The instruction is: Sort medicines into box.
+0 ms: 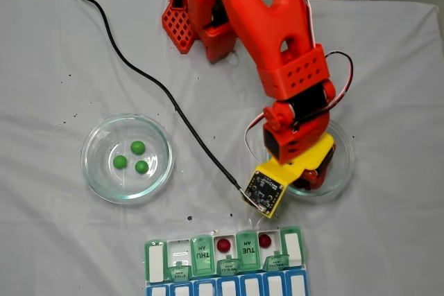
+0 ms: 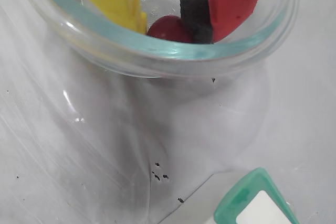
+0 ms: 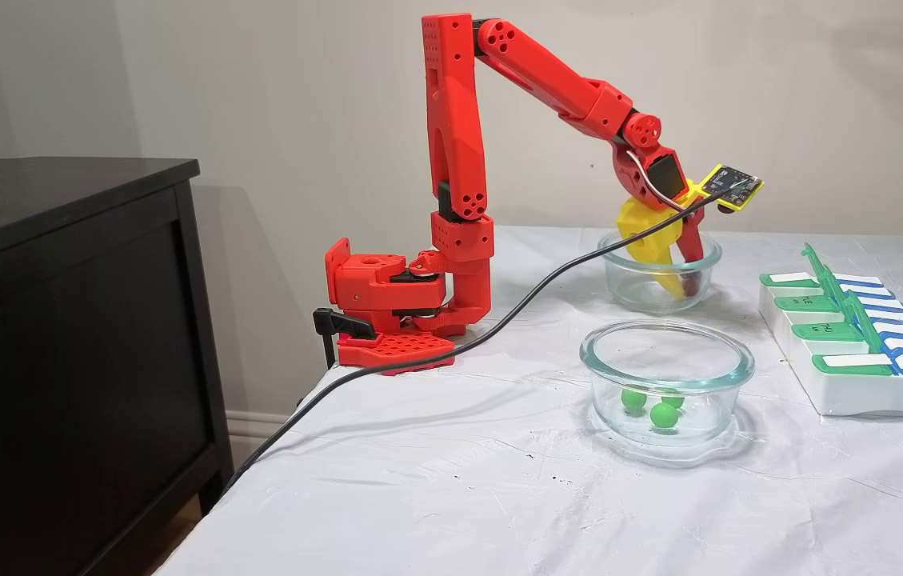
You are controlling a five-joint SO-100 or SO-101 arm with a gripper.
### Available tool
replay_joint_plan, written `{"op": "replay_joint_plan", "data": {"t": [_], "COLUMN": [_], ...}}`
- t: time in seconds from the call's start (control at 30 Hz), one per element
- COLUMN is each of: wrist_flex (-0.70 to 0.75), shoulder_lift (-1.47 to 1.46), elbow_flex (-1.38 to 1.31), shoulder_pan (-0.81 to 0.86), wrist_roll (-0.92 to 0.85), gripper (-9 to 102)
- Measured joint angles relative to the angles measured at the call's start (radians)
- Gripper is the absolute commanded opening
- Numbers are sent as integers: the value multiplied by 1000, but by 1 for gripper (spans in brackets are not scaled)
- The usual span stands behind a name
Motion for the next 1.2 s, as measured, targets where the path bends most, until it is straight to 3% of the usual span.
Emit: {"op": "replay_joint_plan", "data": {"t": [0.23,0.47,0.6,0.87,1.2], "wrist_flex": [2,-23,-43,-57,144], "shoulder_lift": [0,0,0,0,104], "elbow_flex": [0,0,0,2,-14], "shoulder_pan": [18,32,32,32,6], "wrist_roll": [-35,-67,-77,-77,51], "gripper": [15,9,0,0,0]}}
